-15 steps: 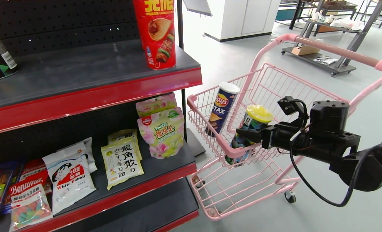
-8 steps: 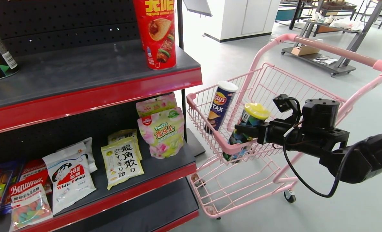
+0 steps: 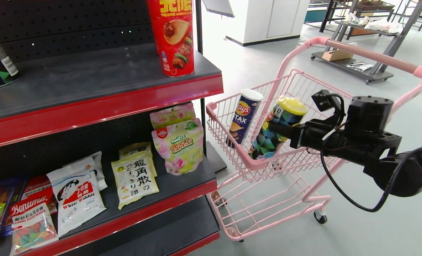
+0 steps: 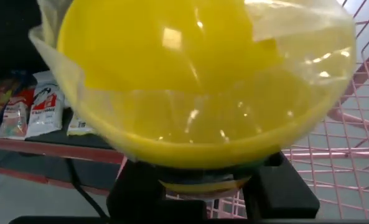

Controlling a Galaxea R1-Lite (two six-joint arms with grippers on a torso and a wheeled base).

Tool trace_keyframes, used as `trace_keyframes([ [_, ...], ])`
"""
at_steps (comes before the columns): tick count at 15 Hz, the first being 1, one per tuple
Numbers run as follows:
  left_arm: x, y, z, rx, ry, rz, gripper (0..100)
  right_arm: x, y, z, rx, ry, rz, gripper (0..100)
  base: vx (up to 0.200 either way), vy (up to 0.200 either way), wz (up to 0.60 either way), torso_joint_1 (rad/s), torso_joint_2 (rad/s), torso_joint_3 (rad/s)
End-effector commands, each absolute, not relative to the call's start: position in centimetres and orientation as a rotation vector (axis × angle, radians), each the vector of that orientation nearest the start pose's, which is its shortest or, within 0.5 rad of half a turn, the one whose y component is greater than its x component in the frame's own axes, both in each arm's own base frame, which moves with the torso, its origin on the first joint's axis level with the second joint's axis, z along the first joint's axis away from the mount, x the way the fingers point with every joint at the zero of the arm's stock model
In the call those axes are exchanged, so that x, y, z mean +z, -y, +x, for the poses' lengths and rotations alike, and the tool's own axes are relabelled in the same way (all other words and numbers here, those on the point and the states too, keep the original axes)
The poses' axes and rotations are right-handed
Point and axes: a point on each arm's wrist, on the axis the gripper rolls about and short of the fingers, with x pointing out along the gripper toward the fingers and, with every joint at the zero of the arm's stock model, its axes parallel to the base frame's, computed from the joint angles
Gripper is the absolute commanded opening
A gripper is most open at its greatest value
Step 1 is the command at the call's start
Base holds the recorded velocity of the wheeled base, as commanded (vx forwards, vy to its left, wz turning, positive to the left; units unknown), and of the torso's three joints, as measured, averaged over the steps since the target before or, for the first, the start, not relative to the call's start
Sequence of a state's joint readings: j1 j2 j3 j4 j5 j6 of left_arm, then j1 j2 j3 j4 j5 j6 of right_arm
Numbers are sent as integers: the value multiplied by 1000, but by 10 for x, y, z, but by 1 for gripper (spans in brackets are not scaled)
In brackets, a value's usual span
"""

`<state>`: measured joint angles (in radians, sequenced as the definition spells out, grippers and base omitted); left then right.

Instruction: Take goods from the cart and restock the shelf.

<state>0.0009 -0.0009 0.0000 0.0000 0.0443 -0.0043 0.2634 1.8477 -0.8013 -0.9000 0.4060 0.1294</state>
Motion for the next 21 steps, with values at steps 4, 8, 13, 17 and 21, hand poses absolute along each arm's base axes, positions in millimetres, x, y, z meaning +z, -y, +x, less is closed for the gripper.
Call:
trace_keyframes([
  [4,75,-1,-23,44,0,-5,100,270,-84,240,701,-91,93,0,0,0,0,0,0,0],
  [8,75,-1,-23,44,0,-5,100,316,-84,192,751,-109,41,0,0,0,0,0,0,0],
  [13,75,-1,-23,43,0,-5,100,301,-94,173,836,-135,8,0,0,0,0,0,0,0],
  [17,75,-1,-23,43,-1,-5,100,279,-91,163,791,-190,-21,0,0,0,0,0,0,0],
  [21,75,-1,-23,43,0,-5,100,269,-91,160,777,-220,-27,0,0,0,0,0,0,0],
])
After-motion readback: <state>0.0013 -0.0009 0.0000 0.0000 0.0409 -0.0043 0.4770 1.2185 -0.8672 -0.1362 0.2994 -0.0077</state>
